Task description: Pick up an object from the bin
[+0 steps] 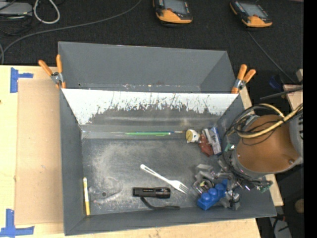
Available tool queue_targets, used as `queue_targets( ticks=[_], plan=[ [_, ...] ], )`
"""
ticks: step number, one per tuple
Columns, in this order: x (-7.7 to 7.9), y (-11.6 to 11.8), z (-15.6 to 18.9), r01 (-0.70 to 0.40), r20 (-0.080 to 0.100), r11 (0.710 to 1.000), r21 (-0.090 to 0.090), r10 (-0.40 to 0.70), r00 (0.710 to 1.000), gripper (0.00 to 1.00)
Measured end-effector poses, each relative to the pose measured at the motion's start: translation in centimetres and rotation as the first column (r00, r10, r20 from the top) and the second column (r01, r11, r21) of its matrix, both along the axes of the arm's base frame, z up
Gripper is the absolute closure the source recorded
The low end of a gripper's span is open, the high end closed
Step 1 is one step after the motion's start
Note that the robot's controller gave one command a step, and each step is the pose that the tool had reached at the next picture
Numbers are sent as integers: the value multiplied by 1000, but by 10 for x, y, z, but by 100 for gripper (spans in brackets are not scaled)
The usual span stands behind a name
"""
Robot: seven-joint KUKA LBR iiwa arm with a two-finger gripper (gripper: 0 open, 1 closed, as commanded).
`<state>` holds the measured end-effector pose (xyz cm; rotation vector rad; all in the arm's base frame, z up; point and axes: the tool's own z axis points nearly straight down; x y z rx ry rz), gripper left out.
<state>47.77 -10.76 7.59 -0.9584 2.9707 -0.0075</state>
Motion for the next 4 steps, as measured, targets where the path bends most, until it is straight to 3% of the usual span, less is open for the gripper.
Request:
queue_targets(
  ticks=[1,4],
  plan=[
    [3,-3,-18,0,11,1000,0,0,1000,100],
    [1,-1,12,0,6,1000,1,0,1000,100]
  ],
)
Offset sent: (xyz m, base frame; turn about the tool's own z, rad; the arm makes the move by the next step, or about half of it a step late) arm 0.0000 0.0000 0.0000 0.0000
